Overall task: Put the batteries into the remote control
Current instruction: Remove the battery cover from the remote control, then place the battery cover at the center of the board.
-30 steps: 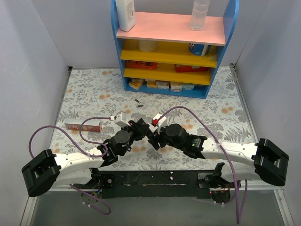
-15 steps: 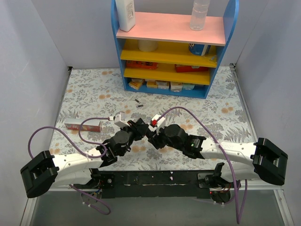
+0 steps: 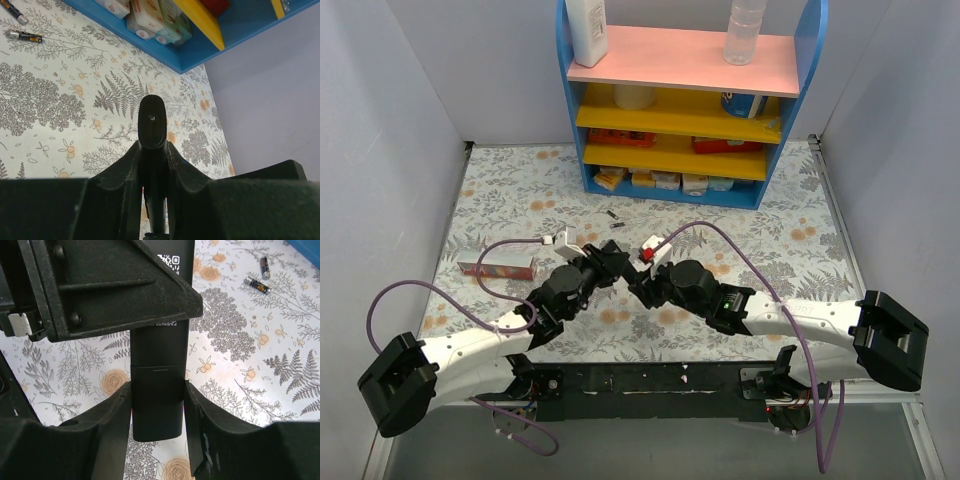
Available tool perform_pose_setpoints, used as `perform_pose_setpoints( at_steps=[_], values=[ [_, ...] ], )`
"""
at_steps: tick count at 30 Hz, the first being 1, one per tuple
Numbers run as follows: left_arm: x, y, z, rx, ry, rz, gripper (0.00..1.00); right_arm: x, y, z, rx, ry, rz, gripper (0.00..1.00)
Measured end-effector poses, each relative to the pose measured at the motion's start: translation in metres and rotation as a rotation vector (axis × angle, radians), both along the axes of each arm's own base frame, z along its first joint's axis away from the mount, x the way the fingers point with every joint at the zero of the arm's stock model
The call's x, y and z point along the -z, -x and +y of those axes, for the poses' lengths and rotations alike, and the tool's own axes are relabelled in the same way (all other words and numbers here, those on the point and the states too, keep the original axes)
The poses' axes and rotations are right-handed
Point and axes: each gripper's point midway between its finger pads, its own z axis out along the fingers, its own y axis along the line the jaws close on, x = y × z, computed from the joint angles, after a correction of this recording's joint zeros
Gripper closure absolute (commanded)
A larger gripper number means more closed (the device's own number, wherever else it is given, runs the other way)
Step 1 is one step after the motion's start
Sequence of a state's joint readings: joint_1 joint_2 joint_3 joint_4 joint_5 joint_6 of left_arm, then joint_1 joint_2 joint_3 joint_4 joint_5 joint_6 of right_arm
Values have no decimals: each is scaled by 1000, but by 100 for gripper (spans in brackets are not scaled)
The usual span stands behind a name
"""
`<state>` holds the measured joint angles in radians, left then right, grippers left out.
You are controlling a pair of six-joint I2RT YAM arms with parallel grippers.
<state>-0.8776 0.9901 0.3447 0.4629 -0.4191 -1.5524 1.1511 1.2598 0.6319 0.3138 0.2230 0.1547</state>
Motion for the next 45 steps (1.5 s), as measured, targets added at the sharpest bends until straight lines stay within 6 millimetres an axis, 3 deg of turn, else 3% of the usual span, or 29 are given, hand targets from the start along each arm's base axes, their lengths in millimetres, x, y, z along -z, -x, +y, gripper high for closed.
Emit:
perform_pose_setpoints(
  at_steps=[8, 9, 12, 15, 23, 29, 37, 41, 45],
  values=[
    [-9, -10, 5, 8, 10, 7, 100, -9, -6, 2, 26, -35, -27, 73],
    [-9, -16, 13, -35, -5, -3, 100, -5, -3, 1, 18, -22, -15, 73],
    [-13, -47, 63, -260, -26, -24, 100, 30, 20, -12, -42, 82, 46, 73],
    [-20, -57, 94, -389, -22, -39, 100, 57, 36, -25, -77, 168, 97, 73],
    [-25, -55, 115, -444, -43, -47, 100, 68, 33, -37, -42, 232, 105, 75],
    [-43, -34, 127, -431, -28, -81, 100, 79, 8, -36, 53, 333, 131, 70],
    [-47, -4, 139, -374, -71, -75, 100, 115, -17, -33, 121, 519, 225, 48],
    [-51, 6, 141, -337, -119, -68, 100, 115, -24, -23, 127, 528, 248, 29],
    [-72, 15, 142, -305, -149, -100, 100, 115, -28, -22, 115, 533, 275, 16]
  ],
)
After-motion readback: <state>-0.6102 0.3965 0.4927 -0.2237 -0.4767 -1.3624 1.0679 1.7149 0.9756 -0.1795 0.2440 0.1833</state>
